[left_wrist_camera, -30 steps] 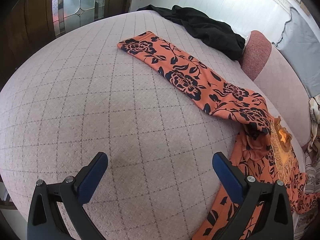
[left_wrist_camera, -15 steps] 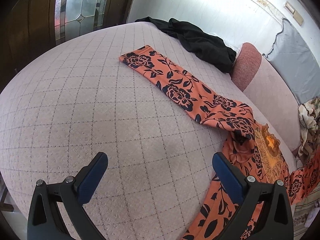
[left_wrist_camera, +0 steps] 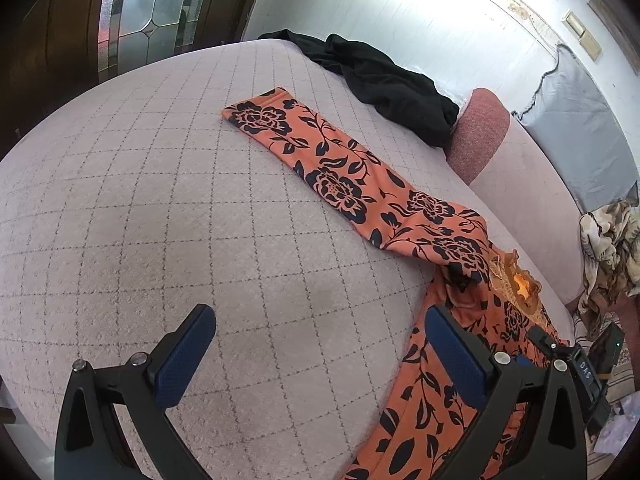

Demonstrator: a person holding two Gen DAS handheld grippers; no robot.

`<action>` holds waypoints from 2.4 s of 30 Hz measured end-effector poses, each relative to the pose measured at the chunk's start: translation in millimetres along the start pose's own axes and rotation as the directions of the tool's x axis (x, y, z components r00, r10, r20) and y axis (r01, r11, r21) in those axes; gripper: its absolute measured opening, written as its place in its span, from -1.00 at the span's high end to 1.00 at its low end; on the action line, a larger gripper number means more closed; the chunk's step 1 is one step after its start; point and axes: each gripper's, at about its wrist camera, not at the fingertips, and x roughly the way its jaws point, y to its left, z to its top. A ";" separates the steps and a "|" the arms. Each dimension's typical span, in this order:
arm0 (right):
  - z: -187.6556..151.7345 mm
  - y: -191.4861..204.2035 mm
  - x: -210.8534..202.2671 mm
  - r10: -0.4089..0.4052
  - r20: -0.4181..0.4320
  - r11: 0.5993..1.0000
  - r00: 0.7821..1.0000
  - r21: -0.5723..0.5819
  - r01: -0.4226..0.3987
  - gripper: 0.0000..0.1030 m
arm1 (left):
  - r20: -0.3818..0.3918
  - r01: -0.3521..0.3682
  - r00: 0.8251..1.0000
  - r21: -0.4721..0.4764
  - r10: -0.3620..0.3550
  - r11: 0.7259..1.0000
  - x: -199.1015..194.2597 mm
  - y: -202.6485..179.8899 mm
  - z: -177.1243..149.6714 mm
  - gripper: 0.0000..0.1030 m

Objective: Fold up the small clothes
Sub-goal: 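Fold the held sleeve across the shirt body with the right tool, release, then grasp the other sleeve with the left tool and lift it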

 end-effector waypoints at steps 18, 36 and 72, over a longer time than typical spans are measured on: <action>31.8 35.3 16.1 0.228 0.012 0.971 0.974 0.072 -0.228 -0.88 | -0.021 0.027 0.999 0.012 -0.026 1.000 6.7 -5.6 0.1 -1.00; -85.2 34.0 -128.4 -0.023 0.252 0.974 0.967 -0.213 0.079 -0.84 | 0.002 0.118 0.993 -0.041 -0.118 0.992 5.4 17.8 53.6 -1.00; -94.7 -23.9 -134.0 -0.001 0.289 0.994 0.957 -0.108 0.034 -0.85 | 0.335 -0.025 0.941 0.200 -0.044 0.979 -51.9 -142.2 184.7 0.93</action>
